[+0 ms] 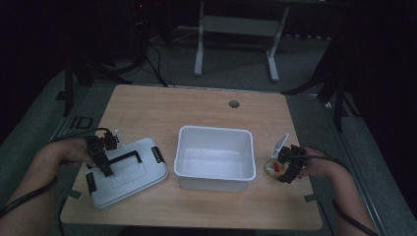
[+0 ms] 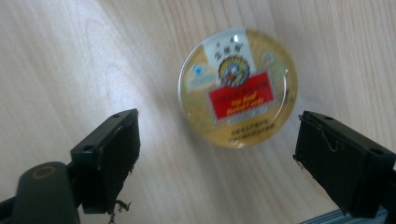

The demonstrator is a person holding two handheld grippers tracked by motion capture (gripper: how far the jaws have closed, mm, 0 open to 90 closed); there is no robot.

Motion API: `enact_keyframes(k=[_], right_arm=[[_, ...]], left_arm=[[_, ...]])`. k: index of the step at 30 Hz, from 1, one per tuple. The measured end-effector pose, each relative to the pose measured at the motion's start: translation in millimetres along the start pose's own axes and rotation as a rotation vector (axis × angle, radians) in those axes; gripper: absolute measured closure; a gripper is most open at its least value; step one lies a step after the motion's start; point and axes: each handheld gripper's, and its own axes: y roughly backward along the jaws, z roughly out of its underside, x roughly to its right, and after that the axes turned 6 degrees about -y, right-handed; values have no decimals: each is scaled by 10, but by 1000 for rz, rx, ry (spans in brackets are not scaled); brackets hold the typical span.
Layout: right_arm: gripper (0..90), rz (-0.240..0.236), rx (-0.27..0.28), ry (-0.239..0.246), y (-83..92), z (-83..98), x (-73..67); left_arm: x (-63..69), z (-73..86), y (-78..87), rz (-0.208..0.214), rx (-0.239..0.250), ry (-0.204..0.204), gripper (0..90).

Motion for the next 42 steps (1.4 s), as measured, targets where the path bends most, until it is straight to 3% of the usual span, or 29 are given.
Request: enact_keyframes(k=[8, 16, 32, 42], right_arm=[[148, 10, -54, 91, -104, -186, 51], [154, 11, -84, 138, -214, -299, 58], [204, 34, -117, 185, -344, -311, 46], [206, 16, -118, 139, -131, -307, 36]], left_arm=[[-3, 13, -4, 2, -7, -2, 417], [2, 27, -2, 2, -9, 4, 417], [-5, 1, -9, 5, -11, -1, 418], [2, 16, -1, 1, -15, -3, 420]])
